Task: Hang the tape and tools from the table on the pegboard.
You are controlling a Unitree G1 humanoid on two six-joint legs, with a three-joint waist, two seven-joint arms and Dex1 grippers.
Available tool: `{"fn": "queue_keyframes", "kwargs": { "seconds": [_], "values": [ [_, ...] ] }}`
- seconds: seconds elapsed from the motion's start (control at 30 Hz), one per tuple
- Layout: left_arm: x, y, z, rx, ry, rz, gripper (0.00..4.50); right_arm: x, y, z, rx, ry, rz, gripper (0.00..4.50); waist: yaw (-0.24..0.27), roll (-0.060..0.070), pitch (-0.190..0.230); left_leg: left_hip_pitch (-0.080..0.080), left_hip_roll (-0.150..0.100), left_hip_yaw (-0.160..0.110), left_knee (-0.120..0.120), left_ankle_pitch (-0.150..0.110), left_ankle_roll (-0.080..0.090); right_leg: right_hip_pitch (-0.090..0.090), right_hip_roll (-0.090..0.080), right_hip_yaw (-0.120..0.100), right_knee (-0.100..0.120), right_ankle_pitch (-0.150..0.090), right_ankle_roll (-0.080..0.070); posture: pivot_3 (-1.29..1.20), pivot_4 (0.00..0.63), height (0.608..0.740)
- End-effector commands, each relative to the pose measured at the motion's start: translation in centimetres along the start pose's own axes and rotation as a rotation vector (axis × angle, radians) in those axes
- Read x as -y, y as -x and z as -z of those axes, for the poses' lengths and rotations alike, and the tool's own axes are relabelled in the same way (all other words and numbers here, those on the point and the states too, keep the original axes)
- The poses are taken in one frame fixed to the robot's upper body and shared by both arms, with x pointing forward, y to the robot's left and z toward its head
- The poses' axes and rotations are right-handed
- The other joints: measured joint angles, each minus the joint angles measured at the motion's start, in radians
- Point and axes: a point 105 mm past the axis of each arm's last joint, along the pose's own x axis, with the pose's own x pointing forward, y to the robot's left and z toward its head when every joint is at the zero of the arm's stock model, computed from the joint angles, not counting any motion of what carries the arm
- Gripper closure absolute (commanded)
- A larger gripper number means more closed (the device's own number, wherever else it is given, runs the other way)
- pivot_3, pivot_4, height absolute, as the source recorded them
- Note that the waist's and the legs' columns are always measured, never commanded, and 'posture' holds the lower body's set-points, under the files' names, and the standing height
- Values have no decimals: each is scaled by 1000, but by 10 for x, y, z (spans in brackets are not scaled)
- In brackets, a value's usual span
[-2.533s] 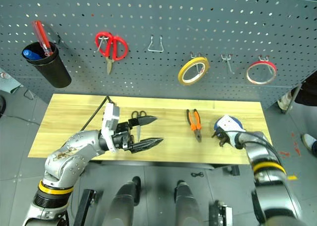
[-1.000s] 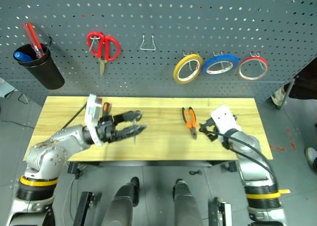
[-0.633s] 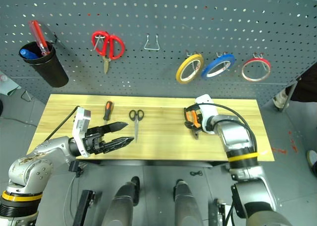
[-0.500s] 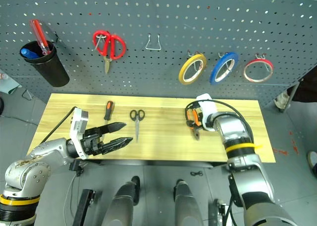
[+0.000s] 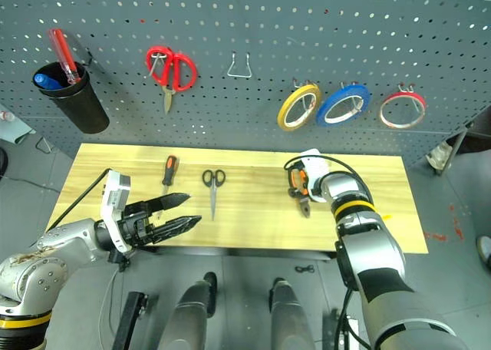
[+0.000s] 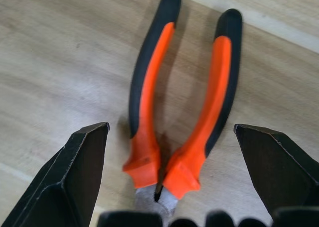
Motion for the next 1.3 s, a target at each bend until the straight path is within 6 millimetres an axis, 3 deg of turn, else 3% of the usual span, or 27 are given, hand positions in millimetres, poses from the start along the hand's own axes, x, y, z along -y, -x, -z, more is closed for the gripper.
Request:
{"fn": "queue_keyframes", "kwargs": {
  "seconds": [0.03, 0.27, 0.43, 0.57, 0.63, 0.73, 0.87, 1.0, 1.17, 1.3],
  "values": [
    [9, 1, -11, 25, -36, 30, 0, 0, 0, -9, 33, 11, -1, 15, -1, 0, 0, 0, 0, 0, 0, 0, 0, 0, 0, 0, 0, 0, 0, 177, 352, 740],
    [9, 2, -15, 43, -35, 28, 0, -8, -4, -2, 13, 3, -35, 2171, 0, 0, 0, 0, 0, 0, -1, 0, 0, 0, 0, 0, 0, 0, 0, 193, 347, 740],
    [9, 2, -15, 42, -38, 25, 0, -12, -4, -1, 17, 31, -64, 2237, 0, 0, 0, 0, 0, 0, -2, 0, 0, 0, 0, -1, 0, 0, -1, 197, 346, 740],
    [5, 4, -25, 94, -14, 3, 0, -28, 8, -23, 130, 176, -189, 2240, 3, 0, 0, 0, 0, 0, -3, 0, 0, -1, 0, -1, -1, -1, 0, 204, 344, 740],
    [5, 7, -29, 132, 11, -10, 0, -43, 30, -39, 245, 258, -268, 2243, 7, 1, 0, 0, 0, 0, -4, 0, 0, -1, 0, -1, -1, -1, 0, 201, 343, 740],
    [8, 10, -39, 205, 56, -22, 0, -68, 85, -68, 496, 330, -328, 2243, 16, 2, 1, -2, 0, -1, -6, 0, 0, -4, 0, -1, 0, -3, 0, 188, 336, 740],
    [10, 15, -58, 327, 93, -51, 0, -94, 155, -103, 793, 362, -332, 2243, 17, 2, 1, -13, 1, -2, -5, 1, -1, -17, 1, -2, 5, -2, -2, 170, 328, 740],
    [5, 15, -86, 491, 128, -70, 0, -115, 215, -150, 1103, 307, -305, 2243, 23, 1, 1, -14, 1, -3, -2, 1, -2, -17, 1, -3, 5, -2, -2, 154, 322, 740],
    [-9, 11, -118, 632, 120, -105, 0, -113, 244, -205, 1343, 307, -142, 2243, 24, 1, 1, -15, 1, -3, 4, 2, -3, -14, 1, -4, 3, 2, 0, 140, 312, 740],
    [-14, 6, -141, 710, 93, -107, 0, -105, 248, -240, 1472, 283, -30, 2243, 25, 0, 0, -15, 1, -3, 3, 2, -3, -14, 1, -4, 2, 6, -5, 141, 313, 740]
  ]
}}
